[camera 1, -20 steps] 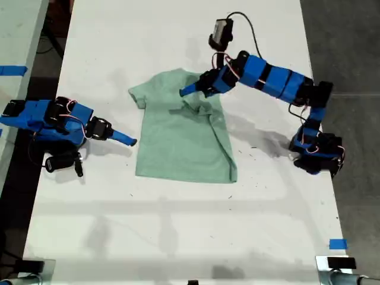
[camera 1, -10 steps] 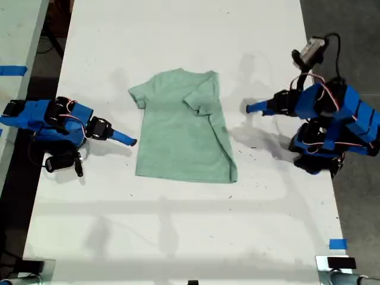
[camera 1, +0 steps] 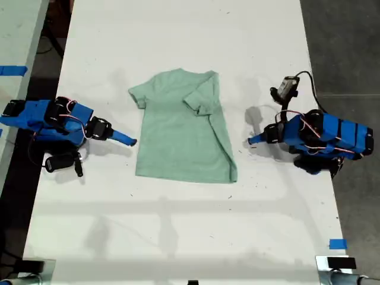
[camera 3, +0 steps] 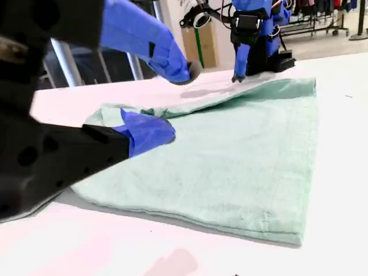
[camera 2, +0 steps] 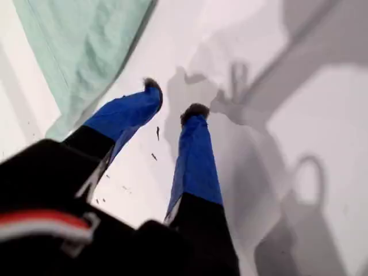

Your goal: Fold t shirt

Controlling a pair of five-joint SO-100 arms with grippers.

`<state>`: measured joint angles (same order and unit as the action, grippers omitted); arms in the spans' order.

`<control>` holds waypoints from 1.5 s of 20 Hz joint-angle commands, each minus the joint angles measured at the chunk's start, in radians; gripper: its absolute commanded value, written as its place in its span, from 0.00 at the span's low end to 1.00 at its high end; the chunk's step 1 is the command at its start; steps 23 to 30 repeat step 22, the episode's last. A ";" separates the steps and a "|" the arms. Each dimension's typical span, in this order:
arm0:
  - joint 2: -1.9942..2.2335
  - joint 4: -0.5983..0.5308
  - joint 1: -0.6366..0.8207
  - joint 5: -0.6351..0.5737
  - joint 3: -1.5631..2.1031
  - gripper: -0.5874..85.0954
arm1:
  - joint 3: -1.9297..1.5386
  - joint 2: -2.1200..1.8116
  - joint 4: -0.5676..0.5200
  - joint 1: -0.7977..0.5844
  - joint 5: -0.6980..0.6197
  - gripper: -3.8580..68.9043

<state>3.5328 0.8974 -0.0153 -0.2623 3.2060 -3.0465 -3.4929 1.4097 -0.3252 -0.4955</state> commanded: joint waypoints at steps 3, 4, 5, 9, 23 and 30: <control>0.005 -0.021 0.002 0.005 0.017 0.16 | -0.040 -0.009 -0.028 -0.044 -0.035 0.11; 0.005 -0.021 0.002 0.005 0.017 0.16 | -0.040 -0.009 -0.028 -0.034 -0.034 0.10; 0.005 -0.021 0.002 0.005 0.017 0.16 | -0.040 -0.009 -0.028 -0.025 -0.028 0.10; 0.005 -0.021 0.000 0.005 0.017 0.16 | -0.040 -0.009 -0.028 -0.015 -0.020 0.08; 0.005 -0.017 0.204 0.035 0.015 0.16 | -0.040 -0.009 -0.028 -0.021 -0.021 0.08; 0.005 -0.017 0.204 0.035 0.015 0.16 | -0.040 -0.009 -0.028 -0.021 -0.021 0.08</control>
